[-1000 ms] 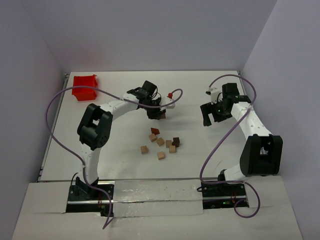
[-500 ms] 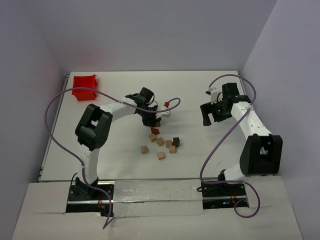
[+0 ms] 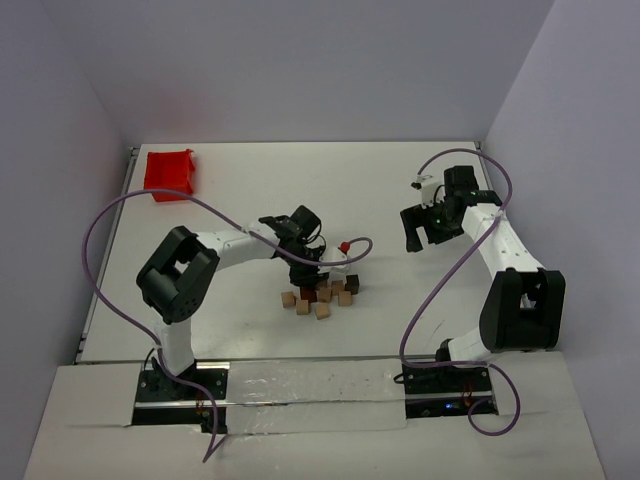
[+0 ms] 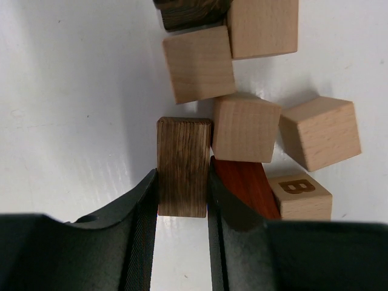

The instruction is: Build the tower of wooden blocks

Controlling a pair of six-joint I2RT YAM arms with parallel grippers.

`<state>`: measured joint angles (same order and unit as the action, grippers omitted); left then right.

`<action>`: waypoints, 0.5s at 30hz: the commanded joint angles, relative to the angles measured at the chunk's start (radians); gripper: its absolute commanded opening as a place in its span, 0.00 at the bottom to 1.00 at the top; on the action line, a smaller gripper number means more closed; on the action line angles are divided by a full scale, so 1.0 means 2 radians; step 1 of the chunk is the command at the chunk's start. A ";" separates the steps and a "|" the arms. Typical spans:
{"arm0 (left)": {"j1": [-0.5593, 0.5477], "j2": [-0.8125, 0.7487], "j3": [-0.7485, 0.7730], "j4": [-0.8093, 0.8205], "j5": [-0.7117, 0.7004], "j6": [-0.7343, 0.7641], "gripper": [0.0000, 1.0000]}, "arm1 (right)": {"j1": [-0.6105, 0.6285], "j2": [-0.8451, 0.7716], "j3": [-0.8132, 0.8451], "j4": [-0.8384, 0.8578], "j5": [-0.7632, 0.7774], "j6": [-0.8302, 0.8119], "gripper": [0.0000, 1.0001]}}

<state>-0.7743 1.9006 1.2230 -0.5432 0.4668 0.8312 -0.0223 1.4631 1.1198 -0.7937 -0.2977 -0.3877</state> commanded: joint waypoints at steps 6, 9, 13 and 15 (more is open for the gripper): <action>0.011 -0.015 0.037 0.009 0.007 -0.083 0.00 | -0.002 -0.007 0.001 0.008 -0.008 -0.001 0.99; 0.018 -0.021 0.047 0.022 0.009 -0.095 0.00 | -0.002 -0.005 0.002 0.010 -0.008 0.002 0.99; 0.021 -0.032 0.046 0.022 0.005 -0.055 0.00 | -0.002 -0.001 0.005 0.012 -0.011 0.003 0.99; 0.025 -0.020 0.063 0.000 0.004 -0.030 0.00 | -0.002 0.002 0.006 0.012 -0.013 0.004 0.99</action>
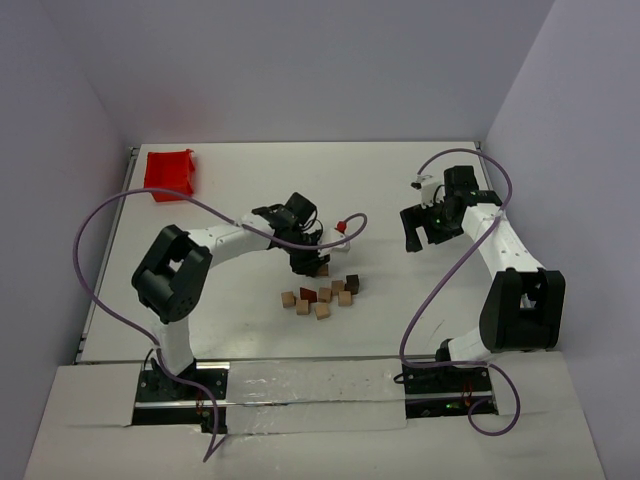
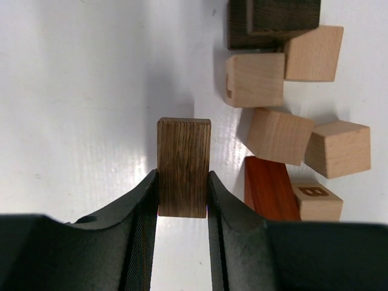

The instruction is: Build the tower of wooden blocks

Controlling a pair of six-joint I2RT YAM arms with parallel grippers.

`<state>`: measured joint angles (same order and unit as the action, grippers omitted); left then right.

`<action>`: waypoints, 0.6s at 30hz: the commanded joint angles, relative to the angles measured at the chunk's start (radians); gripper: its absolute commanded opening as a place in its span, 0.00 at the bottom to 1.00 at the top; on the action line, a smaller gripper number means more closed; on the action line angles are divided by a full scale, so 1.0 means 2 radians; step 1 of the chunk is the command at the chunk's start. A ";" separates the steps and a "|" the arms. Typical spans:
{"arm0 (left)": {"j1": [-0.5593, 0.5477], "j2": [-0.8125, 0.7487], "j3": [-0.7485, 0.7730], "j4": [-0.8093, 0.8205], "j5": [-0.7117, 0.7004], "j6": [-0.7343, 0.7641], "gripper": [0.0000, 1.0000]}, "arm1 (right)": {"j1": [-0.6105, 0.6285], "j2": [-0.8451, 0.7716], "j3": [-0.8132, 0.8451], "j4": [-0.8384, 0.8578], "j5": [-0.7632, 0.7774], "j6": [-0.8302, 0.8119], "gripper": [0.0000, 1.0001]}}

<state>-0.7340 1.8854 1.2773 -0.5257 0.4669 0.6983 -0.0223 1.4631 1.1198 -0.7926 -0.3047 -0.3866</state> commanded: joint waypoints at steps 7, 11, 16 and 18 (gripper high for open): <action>0.048 0.033 0.114 -0.070 0.015 0.098 0.01 | -0.002 0.010 0.015 0.011 -0.013 0.006 0.99; 0.068 0.077 0.173 -0.100 0.012 0.131 0.03 | -0.002 0.020 0.023 0.010 -0.013 0.010 0.99; 0.072 0.117 0.216 -0.123 0.013 0.142 0.04 | -0.002 0.029 0.033 0.007 -0.012 0.011 0.99; 0.072 0.131 0.222 -0.121 0.017 0.142 0.05 | -0.002 0.032 0.037 0.006 -0.010 0.010 0.99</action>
<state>-0.5819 2.1097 1.6634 -0.7113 0.4638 0.9331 -0.0223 1.5189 1.1366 -0.7892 -0.3195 -0.3748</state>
